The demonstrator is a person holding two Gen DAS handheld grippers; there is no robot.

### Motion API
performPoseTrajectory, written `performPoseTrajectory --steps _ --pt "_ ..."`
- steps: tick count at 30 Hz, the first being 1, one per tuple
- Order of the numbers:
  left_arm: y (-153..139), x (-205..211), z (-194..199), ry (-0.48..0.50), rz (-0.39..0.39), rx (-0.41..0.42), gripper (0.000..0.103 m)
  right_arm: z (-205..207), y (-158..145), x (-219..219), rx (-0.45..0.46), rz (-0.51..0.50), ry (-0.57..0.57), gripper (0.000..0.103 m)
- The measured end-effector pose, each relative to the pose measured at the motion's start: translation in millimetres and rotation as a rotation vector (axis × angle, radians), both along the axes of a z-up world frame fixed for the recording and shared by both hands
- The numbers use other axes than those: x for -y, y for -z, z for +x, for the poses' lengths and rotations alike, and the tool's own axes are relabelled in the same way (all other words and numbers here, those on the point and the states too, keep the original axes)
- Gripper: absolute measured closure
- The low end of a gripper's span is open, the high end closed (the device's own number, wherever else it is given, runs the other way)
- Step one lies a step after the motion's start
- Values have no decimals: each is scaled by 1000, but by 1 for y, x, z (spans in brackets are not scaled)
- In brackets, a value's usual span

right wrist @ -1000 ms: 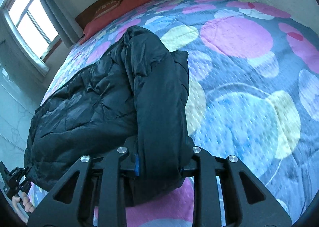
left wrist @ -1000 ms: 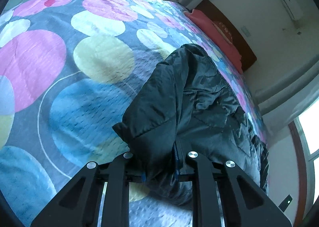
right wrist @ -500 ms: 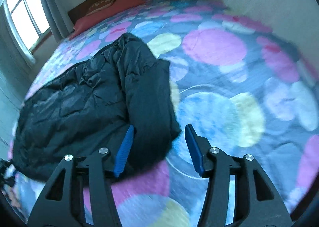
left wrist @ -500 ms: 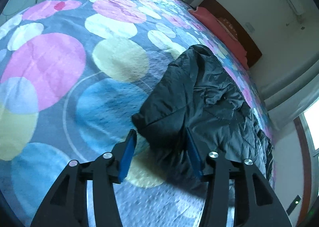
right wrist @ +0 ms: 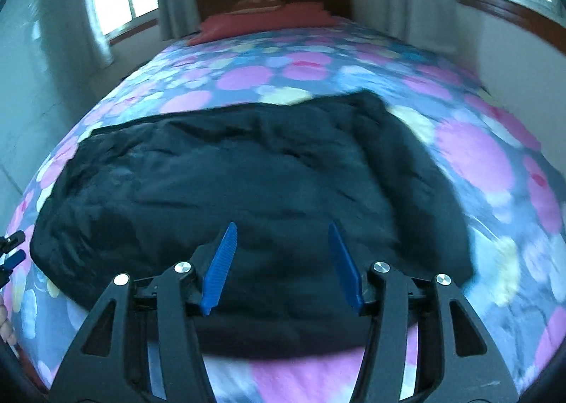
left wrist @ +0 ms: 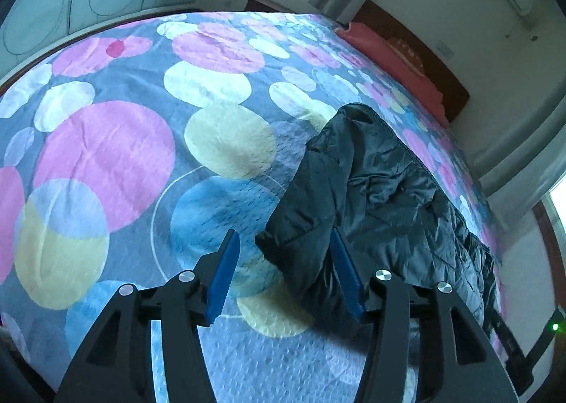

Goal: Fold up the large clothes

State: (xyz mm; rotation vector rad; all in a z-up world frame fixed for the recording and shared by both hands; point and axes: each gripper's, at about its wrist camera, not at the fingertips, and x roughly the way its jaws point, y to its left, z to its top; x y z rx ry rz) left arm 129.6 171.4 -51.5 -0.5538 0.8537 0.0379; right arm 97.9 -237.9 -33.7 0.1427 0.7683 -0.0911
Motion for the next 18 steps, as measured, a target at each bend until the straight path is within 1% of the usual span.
performPoseTrajectory --steps 3,6,9,10,12,14,16,18 --pt "0 0 11 7 -5 -5 46 23 -2 -22 11 -28 -13 50" --pt "-2 4 22 13 -7 6 43 45 6 -32 -12 -57 3 50" --pt "-2 10 34 33 -9 12 42 61 26 -37 -77 -83 24 50" --pt "-2 12 38 39 -10 13 40 66 37 -39 -107 -93 32 49" --pt "1 16 46 51 -13 15 35 68 51 -42 -120 -126 32 48" --pt "2 20 54 58 -11 18 33 68 57 -46 -113 -155 37 48" --pt "6 24 65 68 -4 7 29 66 60 -47 -108 -157 44 48" --pt "11 25 73 84 -16 -2 27 63 62 -47 -98 -152 44 48"
